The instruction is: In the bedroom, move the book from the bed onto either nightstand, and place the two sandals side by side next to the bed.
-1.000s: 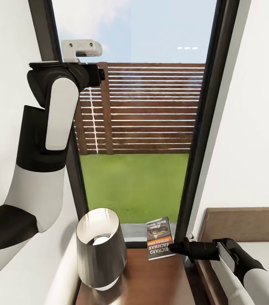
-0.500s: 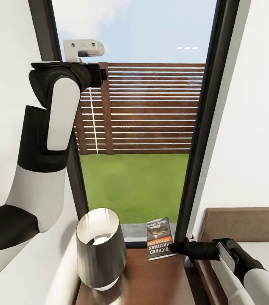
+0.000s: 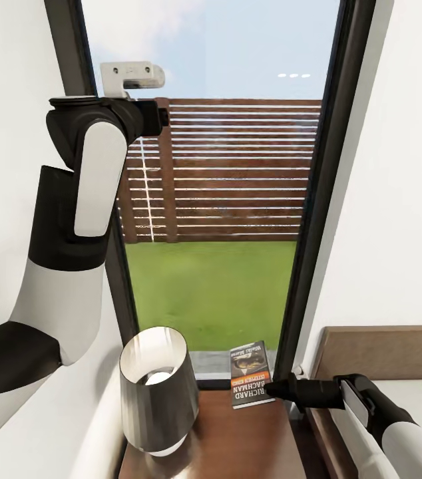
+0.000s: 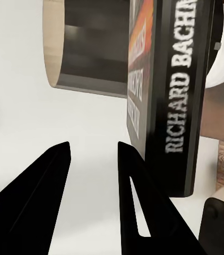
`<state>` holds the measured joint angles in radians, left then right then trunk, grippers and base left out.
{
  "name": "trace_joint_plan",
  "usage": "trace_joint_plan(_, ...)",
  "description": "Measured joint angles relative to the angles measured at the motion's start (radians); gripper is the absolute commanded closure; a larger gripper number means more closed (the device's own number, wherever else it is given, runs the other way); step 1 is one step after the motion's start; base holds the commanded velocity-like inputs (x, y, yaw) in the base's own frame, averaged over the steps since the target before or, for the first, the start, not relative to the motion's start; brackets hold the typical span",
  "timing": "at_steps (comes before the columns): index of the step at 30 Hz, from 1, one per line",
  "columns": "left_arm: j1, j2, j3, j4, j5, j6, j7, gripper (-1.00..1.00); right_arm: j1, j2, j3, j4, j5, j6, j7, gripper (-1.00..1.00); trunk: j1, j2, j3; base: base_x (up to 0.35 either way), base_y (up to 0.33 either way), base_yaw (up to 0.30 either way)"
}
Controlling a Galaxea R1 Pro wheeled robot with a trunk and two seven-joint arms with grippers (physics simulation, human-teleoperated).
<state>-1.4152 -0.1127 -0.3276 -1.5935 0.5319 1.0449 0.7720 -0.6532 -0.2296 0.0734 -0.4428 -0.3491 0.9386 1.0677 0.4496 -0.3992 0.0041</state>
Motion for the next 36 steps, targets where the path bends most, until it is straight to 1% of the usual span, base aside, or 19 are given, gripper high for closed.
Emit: trace_joint_plan(36,-0.001,-0.005,0.0,-0.001,0.0,0.0,0.01,-1.0,0.0,0.0,0.001,0.0,0.0,0.0,-0.001,1.0,0.0,0.0,0.0,0.0,0.0,0.0)
